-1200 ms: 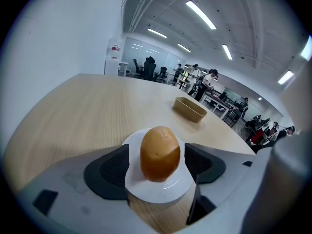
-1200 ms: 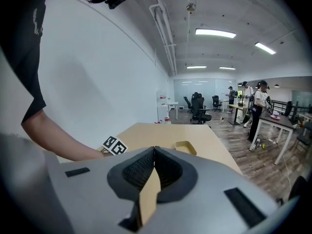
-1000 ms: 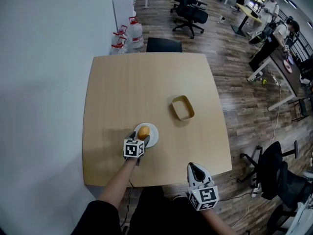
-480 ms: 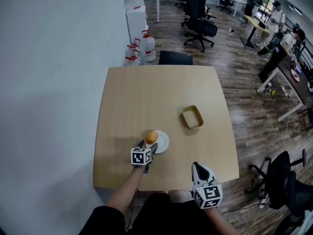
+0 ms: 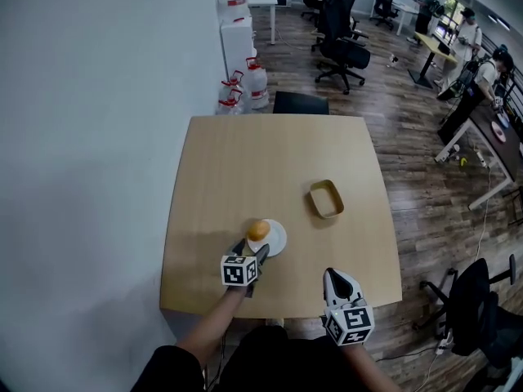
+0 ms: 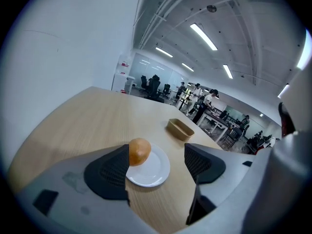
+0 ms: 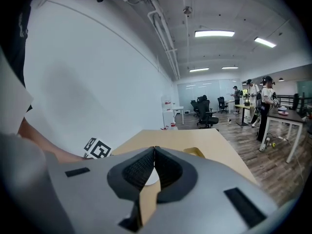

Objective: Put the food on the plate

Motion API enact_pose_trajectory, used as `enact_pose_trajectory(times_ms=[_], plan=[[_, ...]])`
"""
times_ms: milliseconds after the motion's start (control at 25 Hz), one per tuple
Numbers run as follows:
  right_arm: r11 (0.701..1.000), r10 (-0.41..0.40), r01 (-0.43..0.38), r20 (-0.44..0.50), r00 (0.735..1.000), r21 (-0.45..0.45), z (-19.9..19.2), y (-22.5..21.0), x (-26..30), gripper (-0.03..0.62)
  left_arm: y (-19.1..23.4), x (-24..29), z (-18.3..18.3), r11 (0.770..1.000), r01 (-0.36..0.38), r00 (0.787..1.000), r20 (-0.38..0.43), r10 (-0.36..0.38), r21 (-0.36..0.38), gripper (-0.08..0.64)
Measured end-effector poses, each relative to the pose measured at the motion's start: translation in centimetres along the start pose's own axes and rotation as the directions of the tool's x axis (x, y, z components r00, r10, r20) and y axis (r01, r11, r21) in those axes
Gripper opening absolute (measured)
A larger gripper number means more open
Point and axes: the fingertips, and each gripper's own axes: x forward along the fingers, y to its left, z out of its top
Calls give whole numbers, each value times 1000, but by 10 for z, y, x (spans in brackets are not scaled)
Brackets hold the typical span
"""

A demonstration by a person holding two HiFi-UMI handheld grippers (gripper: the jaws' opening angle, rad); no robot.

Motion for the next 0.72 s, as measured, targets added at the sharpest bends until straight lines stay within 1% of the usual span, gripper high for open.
enact_pose_trajectory(times_ms=[80,160,280,360,400,480,520,560,600,720], plan=[[1000,-2,2,13,1000,3,3,-2,-1,60,-12,-23,17,1000,-9,998,69,10,-5,327],[1000,-6,6,22,1000,6,6,-5,-4,60,-29,-51,34,1000,-13,991,136,15,-12,327],[1000,-17,16,17,1000,9,7,-11,-8,60,-57,-89,54,1000,-7,977,212,12,-25,327],[1000,-17,17,25,1000,6,12,-13,-9,60,-72,-110,65,1000,-2,969,249,6,-18,327],[1000,-13,13,33,999,3,15,-13,-9,60,-80,-118,70,1000,1,965,263,-2,3,327],[1000,12,-12,61,998,5,24,-11,-11,60,-99,-135,81,996,-8,953,303,-20,90,327],[999,36,-36,81,996,10,28,-7,-14,60,-109,-145,88,990,-19,943,331,-28,137,327],[998,60,-62,102,993,12,33,-2,-17,60,-119,-155,93,986,-24,933,359,-38,165,327],[997,80,-81,121,989,5,38,2,-20,60,-128,-165,97,986,-18,923,381,-48,168,327],[994,107,-101,150,983,-52,48,14,-28,60,-145,-187,104,994,4,900,433,-53,113,327]])
